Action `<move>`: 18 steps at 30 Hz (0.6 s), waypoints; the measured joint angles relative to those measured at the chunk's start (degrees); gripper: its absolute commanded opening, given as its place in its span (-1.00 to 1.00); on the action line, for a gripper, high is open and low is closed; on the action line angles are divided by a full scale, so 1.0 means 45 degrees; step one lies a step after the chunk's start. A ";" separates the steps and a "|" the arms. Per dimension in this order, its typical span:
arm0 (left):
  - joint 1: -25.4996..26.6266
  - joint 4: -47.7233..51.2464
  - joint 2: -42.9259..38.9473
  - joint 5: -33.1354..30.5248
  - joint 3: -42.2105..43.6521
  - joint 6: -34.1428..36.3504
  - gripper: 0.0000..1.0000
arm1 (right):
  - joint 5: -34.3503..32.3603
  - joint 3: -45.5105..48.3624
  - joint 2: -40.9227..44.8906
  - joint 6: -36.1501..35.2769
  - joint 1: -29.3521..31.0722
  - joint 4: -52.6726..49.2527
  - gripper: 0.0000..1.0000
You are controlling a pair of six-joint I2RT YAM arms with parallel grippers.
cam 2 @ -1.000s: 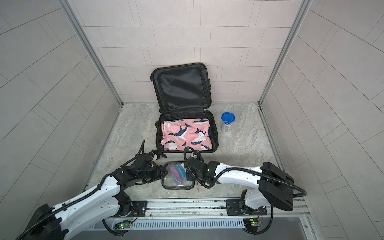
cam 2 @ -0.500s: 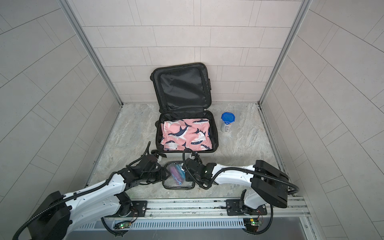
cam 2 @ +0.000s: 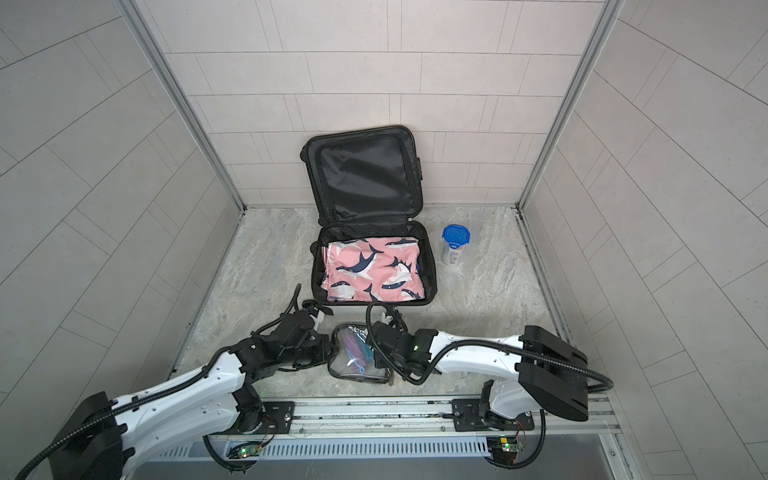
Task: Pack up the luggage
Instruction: 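Grasp the clear toiletry pouch with both grippers and lift it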
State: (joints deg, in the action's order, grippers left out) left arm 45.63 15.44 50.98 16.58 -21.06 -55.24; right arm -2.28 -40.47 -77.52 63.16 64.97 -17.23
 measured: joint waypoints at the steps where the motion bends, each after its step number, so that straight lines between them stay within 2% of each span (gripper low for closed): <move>1: 0.0121 0.0185 -0.0131 -0.0015 -0.0146 -0.0058 -0.99 | 0.0000 0.0000 0.0243 0.0019 0.0019 -0.0160 -0.94; 6: 0.0753 0.1447 -0.1005 -0.0199 -0.1156 -0.0214 -1.00 | -0.0039 -0.0189 0.1545 0.0019 0.0131 -0.1175 -1.00; 11: 0.0908 0.3109 -0.1836 -0.0612 -0.3181 -0.0238 -1.00 | -0.0277 -0.1341 0.2749 -0.0024 0.0146 -0.2453 -1.00; 14: 0.0903 0.3643 -0.1579 -0.1044 -0.4823 0.0058 -1.00 | -0.0923 -0.2492 0.3186 -0.0364 0.0131 -0.3177 -1.00; 18: 0.0899 0.4221 -0.0321 -0.1831 -0.7208 0.0918 -1.00 | -0.1598 -0.4148 0.3230 -0.1375 -0.0427 -0.3769 -1.00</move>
State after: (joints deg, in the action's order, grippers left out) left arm 49.67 34.44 49.54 8.34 -53.49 -51.11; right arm -9.47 -59.13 -62.98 56.97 63.05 -34.20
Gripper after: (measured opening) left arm 0.055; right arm 0.058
